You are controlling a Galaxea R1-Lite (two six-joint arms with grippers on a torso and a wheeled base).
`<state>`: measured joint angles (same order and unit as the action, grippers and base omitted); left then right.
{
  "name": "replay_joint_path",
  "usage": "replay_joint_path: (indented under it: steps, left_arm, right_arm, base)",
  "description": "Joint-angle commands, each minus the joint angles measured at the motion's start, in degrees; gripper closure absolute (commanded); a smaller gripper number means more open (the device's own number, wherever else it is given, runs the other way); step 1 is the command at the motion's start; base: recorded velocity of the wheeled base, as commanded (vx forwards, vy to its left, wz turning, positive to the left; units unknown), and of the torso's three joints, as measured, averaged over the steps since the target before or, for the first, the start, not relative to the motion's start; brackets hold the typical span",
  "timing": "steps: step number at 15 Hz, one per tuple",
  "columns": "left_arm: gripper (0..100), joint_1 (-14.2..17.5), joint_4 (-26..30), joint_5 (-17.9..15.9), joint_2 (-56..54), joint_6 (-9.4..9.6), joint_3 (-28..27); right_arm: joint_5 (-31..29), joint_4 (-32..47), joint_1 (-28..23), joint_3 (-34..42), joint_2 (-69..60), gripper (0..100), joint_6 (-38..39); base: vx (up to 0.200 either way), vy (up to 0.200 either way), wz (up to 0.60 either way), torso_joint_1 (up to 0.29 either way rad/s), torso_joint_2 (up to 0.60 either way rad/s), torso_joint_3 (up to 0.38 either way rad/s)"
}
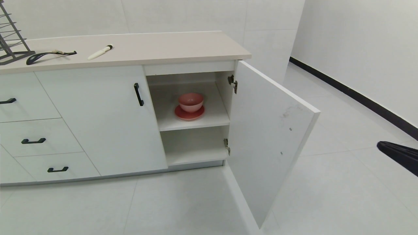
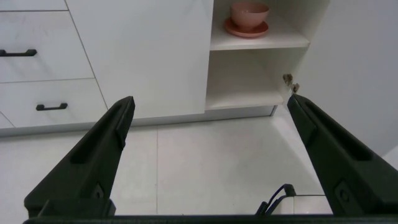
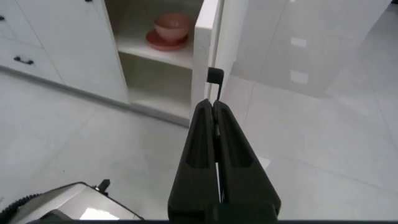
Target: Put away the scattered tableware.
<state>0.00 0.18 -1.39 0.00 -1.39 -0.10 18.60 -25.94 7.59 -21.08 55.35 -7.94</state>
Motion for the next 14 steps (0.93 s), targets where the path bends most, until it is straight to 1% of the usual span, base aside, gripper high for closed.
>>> replay_joint_path:
  steps: [1,4,11,14]
  left_arm:
    - [0,0.0,-0.01,-0.02,0.0,-0.02,0.01]
    - [0,0.0,-0.01,-0.02,0.0,-0.1,0.01]
    - [0,0.0,-0.01,0.42,0.0,-0.37,0.01]
    - [0,0.0,-0.01,0.42,0.0,-0.37,0.01]
  right_arm:
    - [0.12,-3.59,0.05,-0.72,10.57,100,-0.85]
    - [0.12,-11.94,-0.04,-2.3,18.39,100,-0.94]
    - [0.29,-20.99,0.58,-5.11,28.77,100,-1.12]
    - [0.29,-23.72,0.4,-5.9,32.46,100,-3.23]
  base:
    - [0.0,0.0,0.0,0.0,0.0,0.0]
    - [0.0,0.0,0.0,0.0,0.0,0.0]
    - [0.0,0.0,0.0,0.0,0.0,0.0]
    - [0.0,0.0,0.0,0.0,0.0,0.0]
